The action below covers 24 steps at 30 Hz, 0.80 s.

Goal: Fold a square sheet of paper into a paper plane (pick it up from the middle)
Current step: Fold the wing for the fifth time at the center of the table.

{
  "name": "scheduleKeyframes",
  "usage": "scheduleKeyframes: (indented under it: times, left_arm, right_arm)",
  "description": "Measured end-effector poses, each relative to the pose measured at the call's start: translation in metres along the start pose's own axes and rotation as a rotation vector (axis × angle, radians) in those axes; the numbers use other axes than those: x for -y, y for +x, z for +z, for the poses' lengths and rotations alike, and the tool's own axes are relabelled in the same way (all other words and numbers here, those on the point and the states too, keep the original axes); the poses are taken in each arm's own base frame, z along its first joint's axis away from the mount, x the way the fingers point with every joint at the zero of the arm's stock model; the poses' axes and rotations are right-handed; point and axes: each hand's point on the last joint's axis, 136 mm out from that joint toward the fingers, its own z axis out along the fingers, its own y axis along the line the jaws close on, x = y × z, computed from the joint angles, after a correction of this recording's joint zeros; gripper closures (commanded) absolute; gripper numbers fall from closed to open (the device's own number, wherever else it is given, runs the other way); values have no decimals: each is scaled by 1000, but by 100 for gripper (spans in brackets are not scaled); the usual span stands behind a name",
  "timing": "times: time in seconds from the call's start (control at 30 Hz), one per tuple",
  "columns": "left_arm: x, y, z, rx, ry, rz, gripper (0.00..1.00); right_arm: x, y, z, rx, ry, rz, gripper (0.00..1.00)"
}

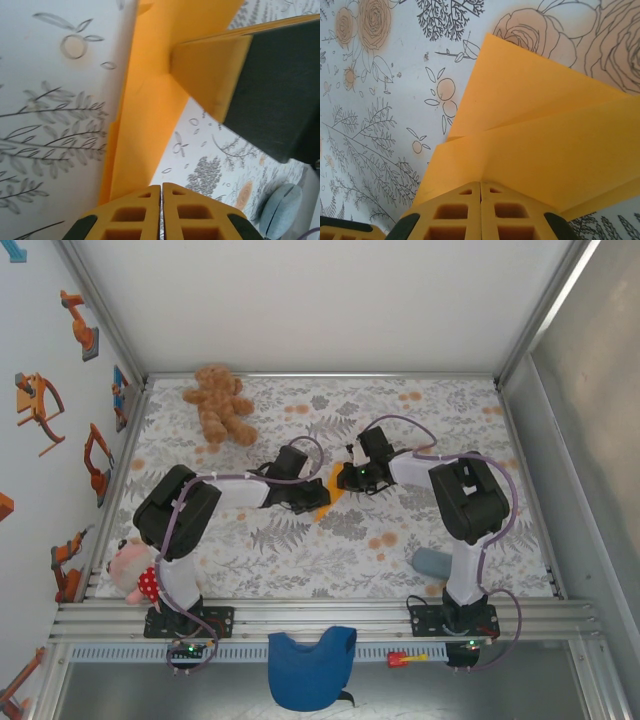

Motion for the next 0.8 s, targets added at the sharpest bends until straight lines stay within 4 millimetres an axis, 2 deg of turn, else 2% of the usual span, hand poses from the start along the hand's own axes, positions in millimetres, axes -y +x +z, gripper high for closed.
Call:
scheduleKeyframes:
  times: [0.17, 0.47, 0.8]
  left_arm:
    - [6, -7, 3, -13, -15, 27, 93]
    - [-10, 4, 4, -60, -81, 17, 92]
    - [-15, 12, 3, -80, -97, 13, 93]
  right_arm:
    - [0, 0, 0, -1, -7, 0, 95]
    - [-2, -2, 2, 0, -26, -3, 95]
    - [-4, -3, 4, -4, -35, -3, 96]
